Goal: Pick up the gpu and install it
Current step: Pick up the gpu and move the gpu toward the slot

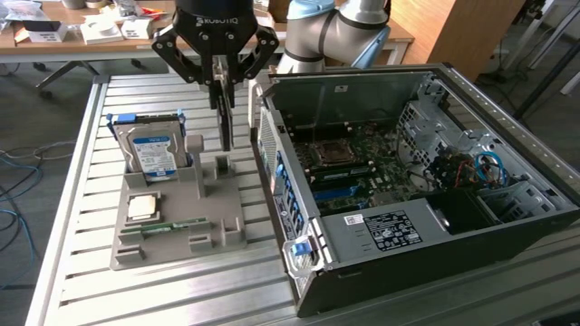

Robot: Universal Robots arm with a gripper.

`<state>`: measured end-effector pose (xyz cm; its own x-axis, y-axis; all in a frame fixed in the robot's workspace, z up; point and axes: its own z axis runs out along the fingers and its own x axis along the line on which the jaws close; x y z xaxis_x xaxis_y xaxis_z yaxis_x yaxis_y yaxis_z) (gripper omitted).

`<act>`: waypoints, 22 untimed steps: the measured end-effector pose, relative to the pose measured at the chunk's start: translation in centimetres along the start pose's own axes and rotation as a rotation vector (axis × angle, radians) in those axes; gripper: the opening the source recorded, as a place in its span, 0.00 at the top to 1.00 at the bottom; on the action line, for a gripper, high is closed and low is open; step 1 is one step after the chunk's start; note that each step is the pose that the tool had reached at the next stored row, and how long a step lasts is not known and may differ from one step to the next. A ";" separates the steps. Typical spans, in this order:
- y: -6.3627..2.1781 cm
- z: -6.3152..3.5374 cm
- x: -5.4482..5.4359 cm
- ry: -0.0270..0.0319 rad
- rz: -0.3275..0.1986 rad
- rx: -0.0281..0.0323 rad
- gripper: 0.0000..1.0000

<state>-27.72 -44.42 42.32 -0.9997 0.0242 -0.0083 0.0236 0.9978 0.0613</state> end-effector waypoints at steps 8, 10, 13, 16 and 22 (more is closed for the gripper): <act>0.02 0.02 -1.0 0.0001 0.000 -0.0001 0.74; 0.03 0.02 -1.3 0.0006 0.000 0.0000 0.74; 0.05 0.03 -1.8 0.0011 0.000 -0.0001 0.74; 0.06 0.03 -2.4 0.0012 0.000 0.0000 0.74; 0.10 0.05 -4.2 0.0016 0.000 -0.0001 0.74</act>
<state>-23.54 -44.41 42.31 -0.9997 0.0245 -0.0067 0.0240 0.9978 0.0614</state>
